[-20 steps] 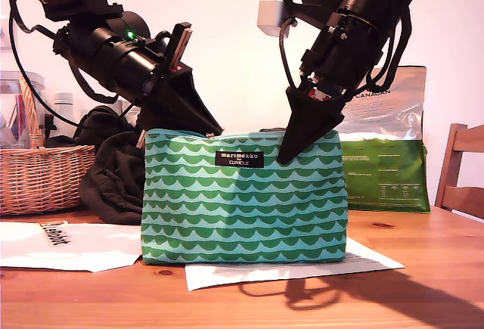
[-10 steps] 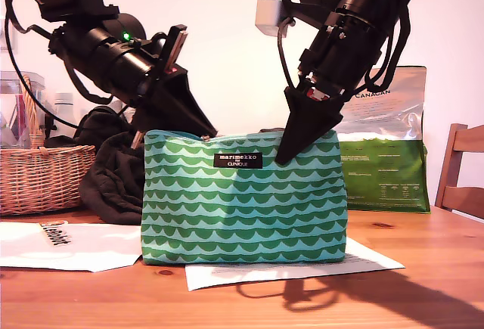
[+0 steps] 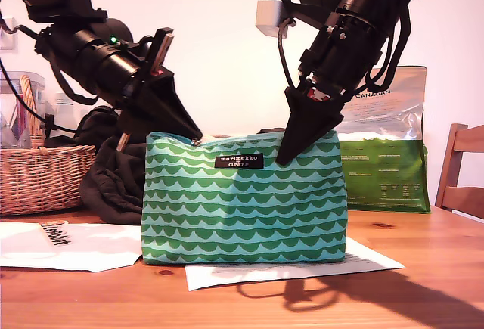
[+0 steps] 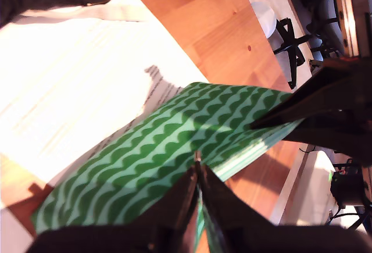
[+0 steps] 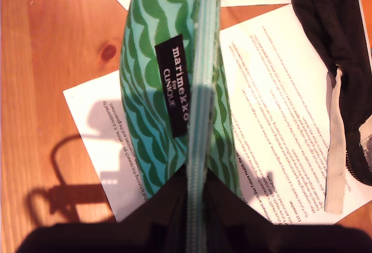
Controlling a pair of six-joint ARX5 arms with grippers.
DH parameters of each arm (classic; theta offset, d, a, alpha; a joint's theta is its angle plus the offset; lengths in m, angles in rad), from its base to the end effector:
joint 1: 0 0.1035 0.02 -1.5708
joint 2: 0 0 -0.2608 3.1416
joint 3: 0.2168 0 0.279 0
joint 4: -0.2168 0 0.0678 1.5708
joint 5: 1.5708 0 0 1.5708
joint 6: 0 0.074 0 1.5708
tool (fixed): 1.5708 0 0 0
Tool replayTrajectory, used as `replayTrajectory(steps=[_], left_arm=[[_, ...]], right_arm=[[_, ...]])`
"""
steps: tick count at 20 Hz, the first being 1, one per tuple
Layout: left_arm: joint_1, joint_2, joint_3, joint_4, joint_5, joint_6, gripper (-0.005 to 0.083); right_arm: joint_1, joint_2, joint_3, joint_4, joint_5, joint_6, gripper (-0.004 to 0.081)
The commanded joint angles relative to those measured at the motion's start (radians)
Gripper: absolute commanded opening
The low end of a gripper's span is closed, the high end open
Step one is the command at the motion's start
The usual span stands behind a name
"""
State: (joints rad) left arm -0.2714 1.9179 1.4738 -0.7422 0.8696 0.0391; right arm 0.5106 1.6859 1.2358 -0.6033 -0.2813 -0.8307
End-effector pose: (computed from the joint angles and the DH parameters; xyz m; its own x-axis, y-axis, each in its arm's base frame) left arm 0.3932 -0.1681 0.1788 0.0283 -0.8010 -0.5980 0.4836 0.5345 -0.6931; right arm 0.3303 0.2086 0.1774 0.2789 0.4744 -0.8349 -0.9573 0.2064 -0.2025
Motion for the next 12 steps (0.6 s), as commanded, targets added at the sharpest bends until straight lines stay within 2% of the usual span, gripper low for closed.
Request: replayTrajectory(steps=[1,12], left_arm=[[0.031,0.015,0.008,-0.003,-0.019,0.015,-0.0024],[0.067,-0.033,0.008,-0.021,-0.051,0.022,-0.0024]], right_arm=[[-0.021,0.003,-0.009,-0.017,0.003,0.005,-0.0013],[-0.03,0.003,-0.009,-0.019,0.004,0.005,-0.0013]])
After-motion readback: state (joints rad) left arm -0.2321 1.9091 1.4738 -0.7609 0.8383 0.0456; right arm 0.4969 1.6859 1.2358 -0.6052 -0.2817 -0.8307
